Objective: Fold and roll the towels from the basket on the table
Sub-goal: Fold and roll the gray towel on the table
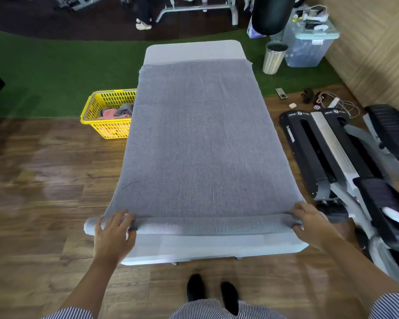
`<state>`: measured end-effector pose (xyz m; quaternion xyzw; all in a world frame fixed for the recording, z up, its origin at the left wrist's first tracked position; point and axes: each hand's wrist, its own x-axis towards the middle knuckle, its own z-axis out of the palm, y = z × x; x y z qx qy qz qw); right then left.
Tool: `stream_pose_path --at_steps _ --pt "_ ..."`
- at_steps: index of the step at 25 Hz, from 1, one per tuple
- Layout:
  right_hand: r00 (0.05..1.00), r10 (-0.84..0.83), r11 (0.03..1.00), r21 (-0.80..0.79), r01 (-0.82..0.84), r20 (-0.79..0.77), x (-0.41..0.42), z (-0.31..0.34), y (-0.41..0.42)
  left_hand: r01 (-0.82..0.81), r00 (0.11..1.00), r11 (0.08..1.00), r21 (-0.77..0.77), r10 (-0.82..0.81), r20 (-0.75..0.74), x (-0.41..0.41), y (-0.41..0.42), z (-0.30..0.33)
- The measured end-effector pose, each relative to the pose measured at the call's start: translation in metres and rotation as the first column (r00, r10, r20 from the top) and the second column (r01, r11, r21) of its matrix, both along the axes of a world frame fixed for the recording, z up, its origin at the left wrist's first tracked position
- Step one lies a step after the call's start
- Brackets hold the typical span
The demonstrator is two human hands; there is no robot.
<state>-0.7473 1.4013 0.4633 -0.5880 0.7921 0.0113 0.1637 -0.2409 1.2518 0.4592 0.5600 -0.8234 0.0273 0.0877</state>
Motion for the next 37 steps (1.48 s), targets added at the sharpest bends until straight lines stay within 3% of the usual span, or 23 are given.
stream_pose_path --at_steps 5,9,16,21,26,34,37 --pt "0.998 -0.035 0.976 -0.214 0.044 0.042 0.005 -0.009 0.001 0.014 1.000 0.997 0.080 -0.014 -0.006 -0.004 0.000 -0.006" --pt "0.989 -0.074 0.988 -0.129 0.091 0.129 0.006 -0.014 0.007 -0.020 1.000 0.987 0.157 0.019 0.010 -0.009 -0.002 -0.008" --pt "1.000 -0.004 0.999 0.039 0.003 0.018 0.008 0.010 -0.001 0.006 0.999 0.997 0.083 -0.010 0.048 -0.011 0.006 0.006" --pt "0.997 -0.021 0.989 -0.146 0.032 0.078 -0.001 -0.003 -0.005 -0.012 1.000 0.997 0.077 0.014 -0.028 -0.010 0.001 0.005" --pt "0.968 -0.139 0.986 -0.064 0.155 0.207 0.006 -0.006 0.002 0.008 0.998 0.986 0.169 0.001 -0.056 -0.005 0.001 -0.008" --pt "0.990 -0.022 0.997 0.077 0.011 0.138 -0.001 0.011 0.002 0.010 0.999 0.985 0.174 -0.003 -0.042 -0.004 0.011 0.007" --pt "0.997 0.067 0.997 -0.047 -0.065 0.034 -0.006 0.005 0.001 -0.038 0.999 0.987 0.157 0.041 -0.017 0.000 0.006 0.008"
